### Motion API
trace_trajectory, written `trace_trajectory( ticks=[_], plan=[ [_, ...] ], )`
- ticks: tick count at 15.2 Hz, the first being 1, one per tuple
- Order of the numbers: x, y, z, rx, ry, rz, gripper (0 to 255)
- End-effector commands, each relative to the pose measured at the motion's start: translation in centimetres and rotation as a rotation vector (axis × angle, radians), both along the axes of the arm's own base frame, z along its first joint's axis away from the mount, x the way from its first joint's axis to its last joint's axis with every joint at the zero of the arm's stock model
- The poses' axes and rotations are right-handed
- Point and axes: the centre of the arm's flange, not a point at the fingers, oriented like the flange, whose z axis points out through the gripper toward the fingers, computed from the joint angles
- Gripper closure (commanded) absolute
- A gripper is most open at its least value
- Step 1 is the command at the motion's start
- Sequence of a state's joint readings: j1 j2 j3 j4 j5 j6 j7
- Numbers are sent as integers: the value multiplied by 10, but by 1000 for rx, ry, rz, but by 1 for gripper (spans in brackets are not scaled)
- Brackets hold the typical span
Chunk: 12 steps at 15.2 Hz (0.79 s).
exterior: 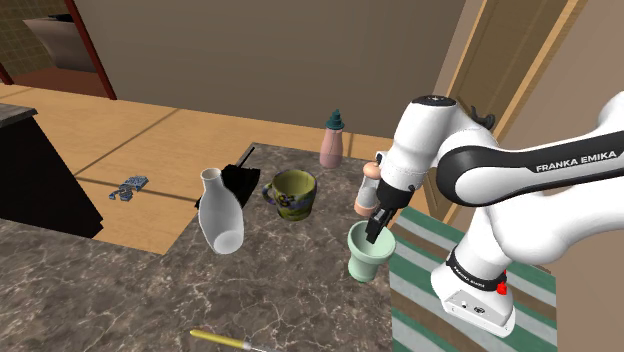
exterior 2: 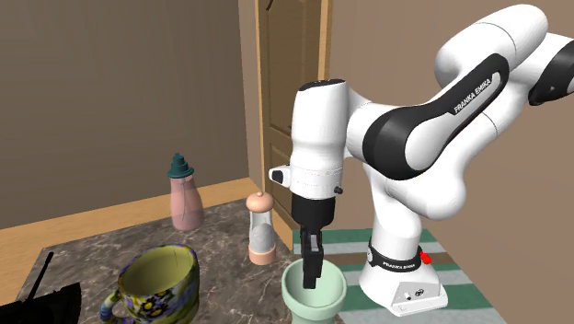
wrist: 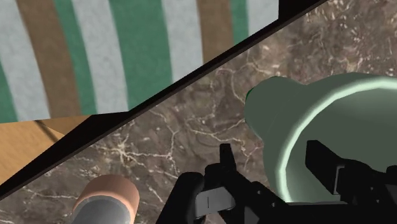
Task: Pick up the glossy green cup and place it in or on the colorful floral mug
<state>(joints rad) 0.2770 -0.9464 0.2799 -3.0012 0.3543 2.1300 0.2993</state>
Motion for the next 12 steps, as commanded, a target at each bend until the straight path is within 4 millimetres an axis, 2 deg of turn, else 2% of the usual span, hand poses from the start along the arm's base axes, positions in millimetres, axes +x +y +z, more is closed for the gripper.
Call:
trace_trajectory(
  ticks=[1,9,12],
  plan=[
    [0,0,0,0,0,0,255],
    [0,0,0,0,0,0,255],
    [0,0,16,0,0,0,255]
  ],
)
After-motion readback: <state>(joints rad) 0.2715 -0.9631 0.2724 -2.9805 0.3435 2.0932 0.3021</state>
